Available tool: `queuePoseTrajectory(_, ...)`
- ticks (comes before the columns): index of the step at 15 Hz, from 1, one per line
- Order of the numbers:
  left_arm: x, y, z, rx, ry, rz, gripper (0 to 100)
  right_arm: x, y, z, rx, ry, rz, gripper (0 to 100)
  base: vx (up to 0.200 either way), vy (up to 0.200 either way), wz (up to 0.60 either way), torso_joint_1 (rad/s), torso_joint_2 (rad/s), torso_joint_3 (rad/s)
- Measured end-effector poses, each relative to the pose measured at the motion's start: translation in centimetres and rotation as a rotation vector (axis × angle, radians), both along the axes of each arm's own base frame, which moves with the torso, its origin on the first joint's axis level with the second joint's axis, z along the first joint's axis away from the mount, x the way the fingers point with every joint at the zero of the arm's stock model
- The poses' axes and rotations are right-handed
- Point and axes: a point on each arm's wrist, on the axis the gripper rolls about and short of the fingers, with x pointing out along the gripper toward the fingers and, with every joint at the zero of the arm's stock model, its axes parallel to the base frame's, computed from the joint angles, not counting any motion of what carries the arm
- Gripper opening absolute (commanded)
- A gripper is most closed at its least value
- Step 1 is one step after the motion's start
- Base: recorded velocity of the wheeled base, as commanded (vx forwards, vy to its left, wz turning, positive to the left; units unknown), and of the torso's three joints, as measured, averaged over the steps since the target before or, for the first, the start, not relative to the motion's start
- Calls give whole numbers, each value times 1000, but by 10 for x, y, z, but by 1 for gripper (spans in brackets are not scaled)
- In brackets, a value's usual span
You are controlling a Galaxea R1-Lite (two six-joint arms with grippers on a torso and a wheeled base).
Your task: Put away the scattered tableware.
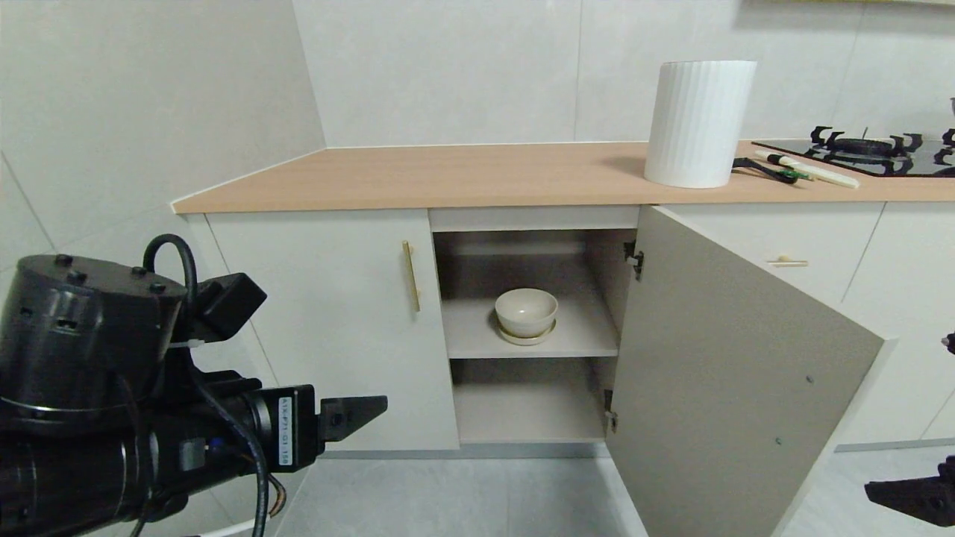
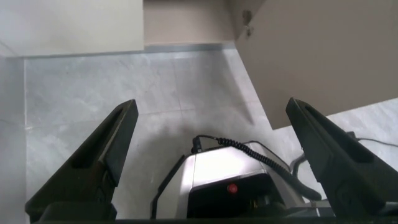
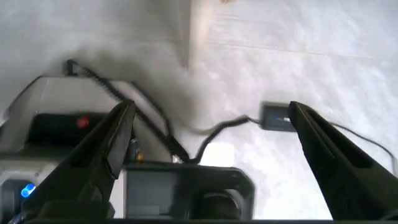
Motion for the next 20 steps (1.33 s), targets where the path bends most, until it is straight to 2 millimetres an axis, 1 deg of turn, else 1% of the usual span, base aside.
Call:
queuePoseTrajectory(5, 0, 0, 0, -1, 1, -2, 100, 26, -23, 1, -28, -44, -182, 100, 0, 0, 0, 0, 0, 0)
queuePoseTrajectory(7, 0, 0, 0, -1, 1, -3, 100, 38, -28, 1, -19, -84, -233, 100, 0, 0, 0, 0, 0, 0)
queuePoseTrajectory(10, 0, 0, 0, -1, 1, -3, 100, 56, -34, -6, -12, -100, -291, 100, 0, 0, 0, 0, 0, 0)
queuePoseTrajectory(13, 0, 0, 0, 0, 1, -3, 100, 73, -38, -14, -7, -116, -324, 100, 0, 0, 0, 0, 0, 0)
queuePoseTrajectory(16, 0, 0, 0, -1, 1, -3, 100, 85, -40, -20, 11, -145, -353, 100, 0, 0, 0, 0, 0, 0)
queuePoseTrajectory(20, 0, 0, 0, -2, 1, -3, 100, 92, -37, -27, 26, -132, -364, 100, 0, 0, 0, 0, 0, 0)
